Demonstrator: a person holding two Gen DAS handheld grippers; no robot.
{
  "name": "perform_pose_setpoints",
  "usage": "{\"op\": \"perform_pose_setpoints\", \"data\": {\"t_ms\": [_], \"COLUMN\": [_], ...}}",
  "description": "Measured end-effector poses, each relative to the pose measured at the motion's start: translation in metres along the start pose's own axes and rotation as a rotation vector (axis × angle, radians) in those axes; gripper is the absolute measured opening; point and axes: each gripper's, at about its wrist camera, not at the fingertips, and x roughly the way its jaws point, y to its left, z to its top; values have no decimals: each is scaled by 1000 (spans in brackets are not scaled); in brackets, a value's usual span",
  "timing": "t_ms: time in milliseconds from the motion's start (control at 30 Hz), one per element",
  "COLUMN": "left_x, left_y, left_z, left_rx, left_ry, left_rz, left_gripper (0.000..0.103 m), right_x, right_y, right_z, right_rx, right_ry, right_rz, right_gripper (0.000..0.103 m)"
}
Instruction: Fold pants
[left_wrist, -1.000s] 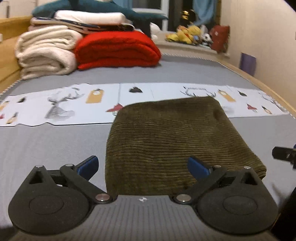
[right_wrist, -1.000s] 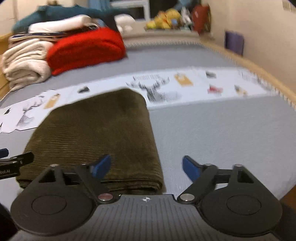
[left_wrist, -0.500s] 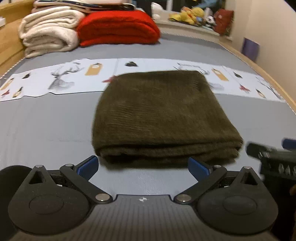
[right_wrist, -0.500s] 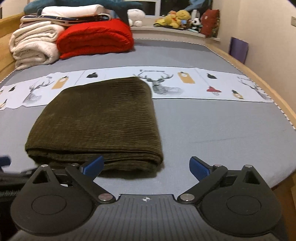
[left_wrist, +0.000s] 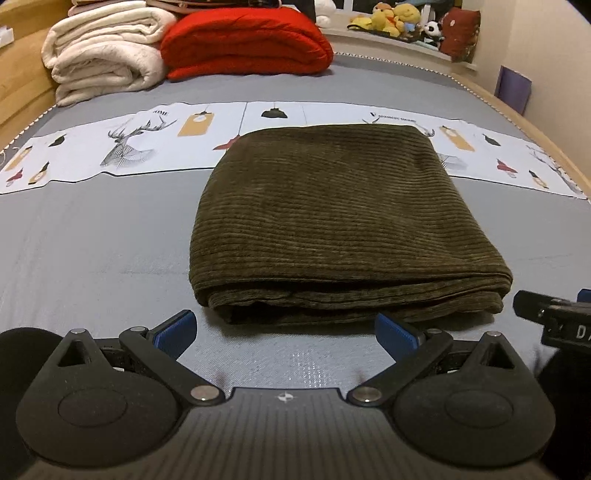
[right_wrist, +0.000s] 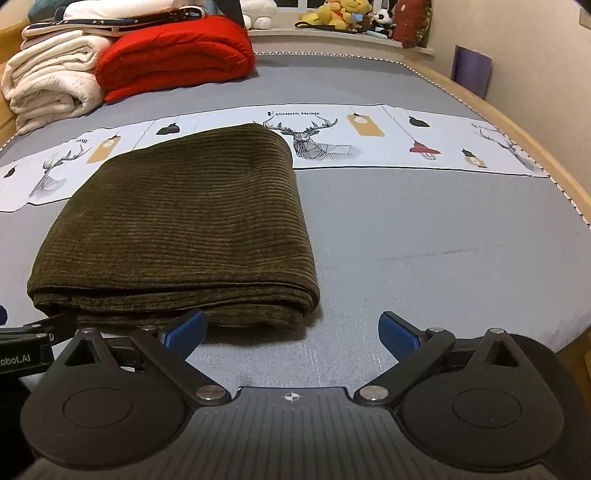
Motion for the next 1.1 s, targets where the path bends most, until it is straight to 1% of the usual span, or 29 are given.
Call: {"op": "perform_pose_setpoints", "data": {"t_ms": [500,1100], "left_x": [2,1], "left_y": [5,0], "left_z": [0,-1], "left_rx": [-13,12], "left_ry": [10,7], "left_rz": [-15,-35], "left_gripper": [103,103], "right_x": [4,6], "right_y": [5,4], "right_z": [-1,-1], "right_rx": [-35,-31], "right_ry": [12,18], "right_rz": [-17,-16], "right_gripper": [99,99]}}
